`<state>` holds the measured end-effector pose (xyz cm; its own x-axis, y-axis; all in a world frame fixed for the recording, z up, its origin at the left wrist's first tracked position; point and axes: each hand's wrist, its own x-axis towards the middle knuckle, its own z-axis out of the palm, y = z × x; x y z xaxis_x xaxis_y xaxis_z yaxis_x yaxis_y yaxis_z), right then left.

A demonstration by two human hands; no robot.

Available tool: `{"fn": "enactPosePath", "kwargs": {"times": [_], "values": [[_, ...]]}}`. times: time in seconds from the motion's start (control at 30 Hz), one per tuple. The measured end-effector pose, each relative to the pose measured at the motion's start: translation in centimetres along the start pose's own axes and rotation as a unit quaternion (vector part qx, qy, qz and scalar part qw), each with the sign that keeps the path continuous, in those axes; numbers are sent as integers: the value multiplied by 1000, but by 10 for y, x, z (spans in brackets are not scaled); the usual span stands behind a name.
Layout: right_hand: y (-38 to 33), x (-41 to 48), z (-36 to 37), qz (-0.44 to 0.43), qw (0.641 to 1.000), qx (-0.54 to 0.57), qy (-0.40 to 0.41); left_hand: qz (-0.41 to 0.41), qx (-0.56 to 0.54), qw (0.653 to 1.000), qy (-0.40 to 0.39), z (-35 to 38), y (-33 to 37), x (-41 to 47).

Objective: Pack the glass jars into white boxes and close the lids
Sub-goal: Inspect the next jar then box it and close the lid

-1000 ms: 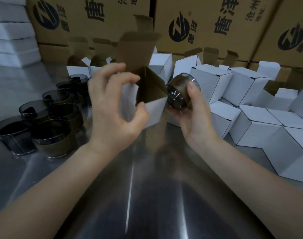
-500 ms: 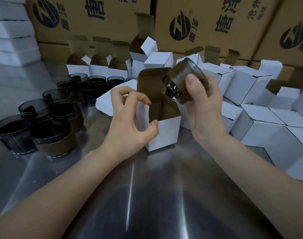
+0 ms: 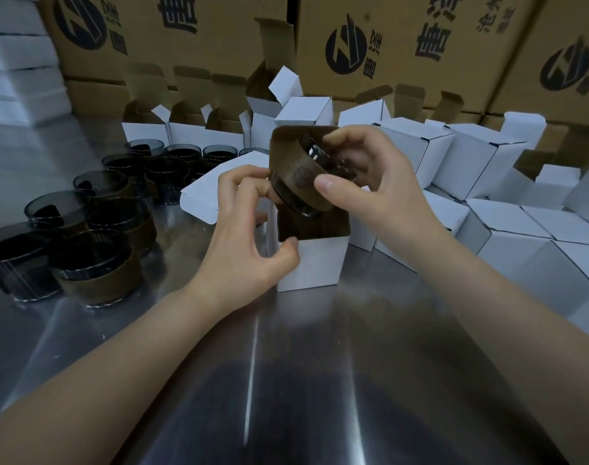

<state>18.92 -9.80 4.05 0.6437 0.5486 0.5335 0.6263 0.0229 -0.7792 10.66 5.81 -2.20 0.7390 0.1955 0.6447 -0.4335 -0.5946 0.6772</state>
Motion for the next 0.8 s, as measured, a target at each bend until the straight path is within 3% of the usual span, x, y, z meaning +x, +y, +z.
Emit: {"fn": "enactPosePath", "kwargs": {"times": [0.3,0.6,0.8], "values": [[-14,10,-20,50,987,-124,-91,1,-29,1000,11,-1,3,0],[-25,10,-16,-14,922,-363,-134,22,-21,999,10,3,0,0],[-24,8,-11,-17,903,-401,-151,33,-10,999,16,4,2,-2]]}}
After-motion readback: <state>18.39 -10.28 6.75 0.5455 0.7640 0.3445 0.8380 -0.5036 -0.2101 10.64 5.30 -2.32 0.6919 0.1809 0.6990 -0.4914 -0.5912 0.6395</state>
